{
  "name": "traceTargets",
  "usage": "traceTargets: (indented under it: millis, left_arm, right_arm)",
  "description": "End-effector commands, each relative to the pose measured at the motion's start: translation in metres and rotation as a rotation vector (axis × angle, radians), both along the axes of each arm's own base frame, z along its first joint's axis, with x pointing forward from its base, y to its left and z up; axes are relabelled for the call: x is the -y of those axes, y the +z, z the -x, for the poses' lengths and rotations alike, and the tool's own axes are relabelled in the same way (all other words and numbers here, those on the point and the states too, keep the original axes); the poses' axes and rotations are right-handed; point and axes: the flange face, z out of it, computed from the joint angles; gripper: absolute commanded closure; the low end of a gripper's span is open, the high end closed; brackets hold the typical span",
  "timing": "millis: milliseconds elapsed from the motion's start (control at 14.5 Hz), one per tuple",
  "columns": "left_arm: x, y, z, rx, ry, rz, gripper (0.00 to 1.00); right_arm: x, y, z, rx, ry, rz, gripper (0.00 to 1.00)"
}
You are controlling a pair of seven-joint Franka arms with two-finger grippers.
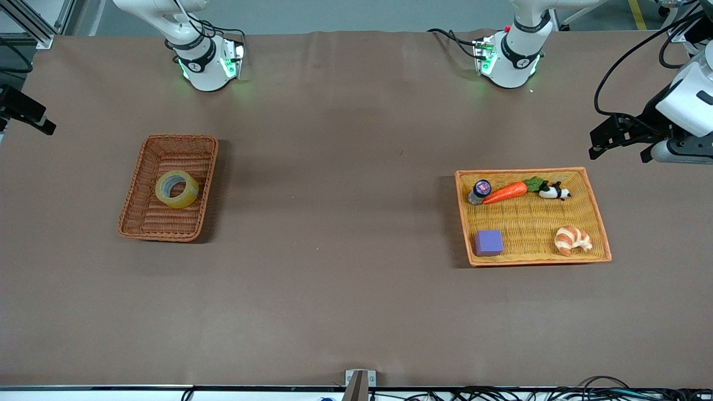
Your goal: Move tape to another basket
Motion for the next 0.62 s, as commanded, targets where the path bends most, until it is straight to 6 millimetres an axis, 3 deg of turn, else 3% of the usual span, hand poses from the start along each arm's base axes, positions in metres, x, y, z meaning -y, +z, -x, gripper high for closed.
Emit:
traceTargets:
  millis: [0, 550]
  left_arm:
    - [0.002, 0.004, 0.001, -0.004, -0.004, -0.015, 0.00]
    - [-0.008, 0.005, 0.008, -0.036, 0.003, -0.064, 0.00]
  right_arm:
    - [0.002, 0.003, -0.004, 0.003, 0.013, 0.014, 0.00]
    - [-0.001, -0.004, -0.007, 0.003, 0.021, 0.018, 0.00]
